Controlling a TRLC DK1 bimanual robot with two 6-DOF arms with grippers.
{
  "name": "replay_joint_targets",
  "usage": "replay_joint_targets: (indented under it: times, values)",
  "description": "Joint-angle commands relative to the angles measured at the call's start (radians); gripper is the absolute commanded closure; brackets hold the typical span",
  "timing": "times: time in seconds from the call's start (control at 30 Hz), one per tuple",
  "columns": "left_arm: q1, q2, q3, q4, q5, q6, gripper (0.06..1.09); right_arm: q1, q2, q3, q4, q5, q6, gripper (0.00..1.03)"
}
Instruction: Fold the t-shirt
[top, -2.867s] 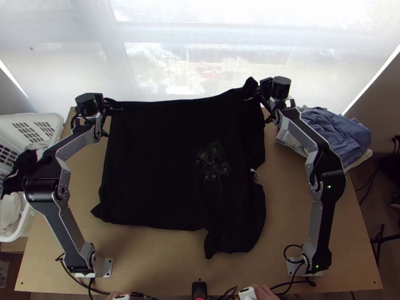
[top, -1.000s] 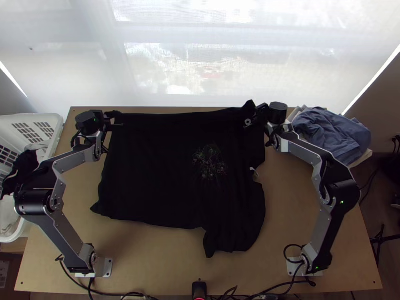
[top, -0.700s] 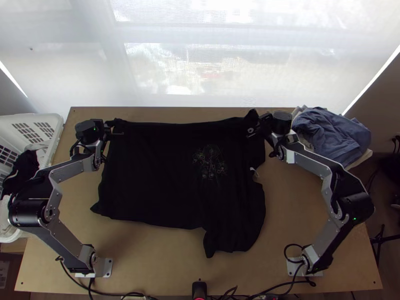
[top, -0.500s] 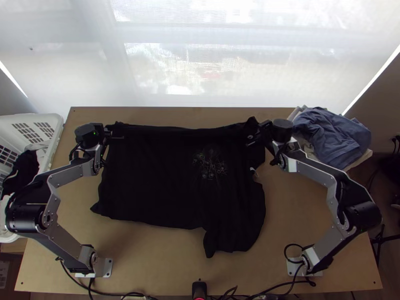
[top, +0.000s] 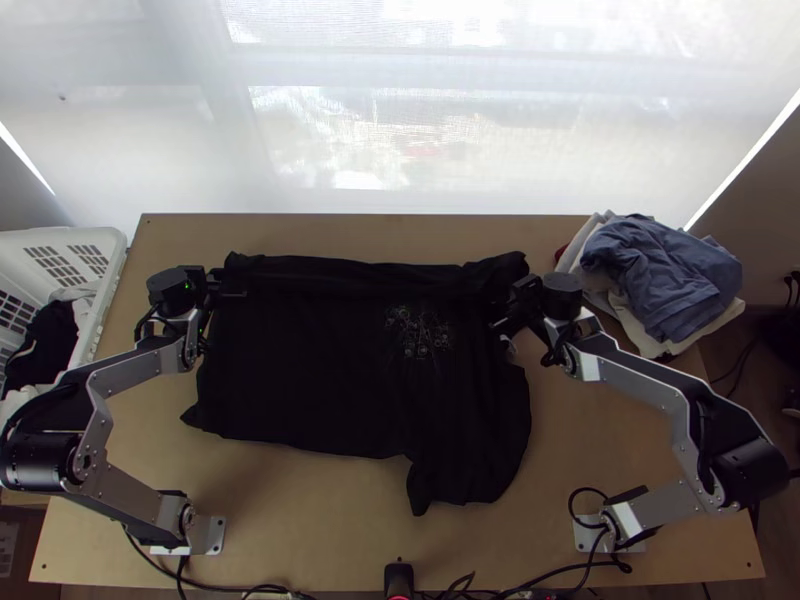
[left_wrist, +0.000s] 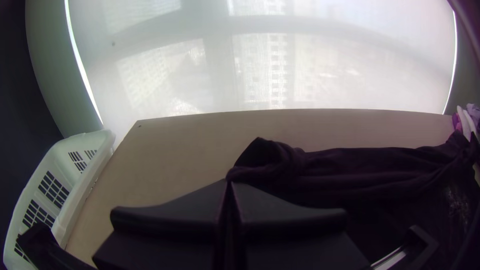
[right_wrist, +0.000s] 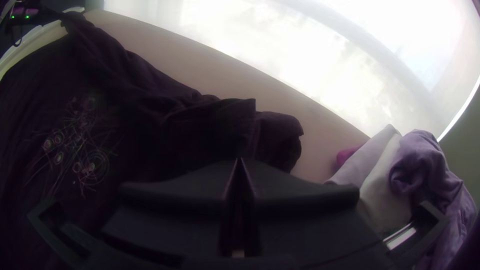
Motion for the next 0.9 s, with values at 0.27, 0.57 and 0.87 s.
replay_joint_targets:
  times: [0.27, 0.57, 0.87]
  values:
    - [-0.006, -0.104, -0.112, -0.005, 0.0, -0.01, 1.05, 0.031, -0.12, -0.133, 0.0, 0.003, 0.032, 1.0]
    - [-0.007, -0.175, -0.187, -0.009, 0.0, -0.01, 1.05, 0.033, -0.187, -0.201, 0.0, 0.001, 0.04, 1.0]
    - [0.0, -0.224, -0.253, -0.011, -0.002, -0.006, 1.05, 0.039, -0.227, -0.254, 0.0, 0.003, 0.045, 1.0]
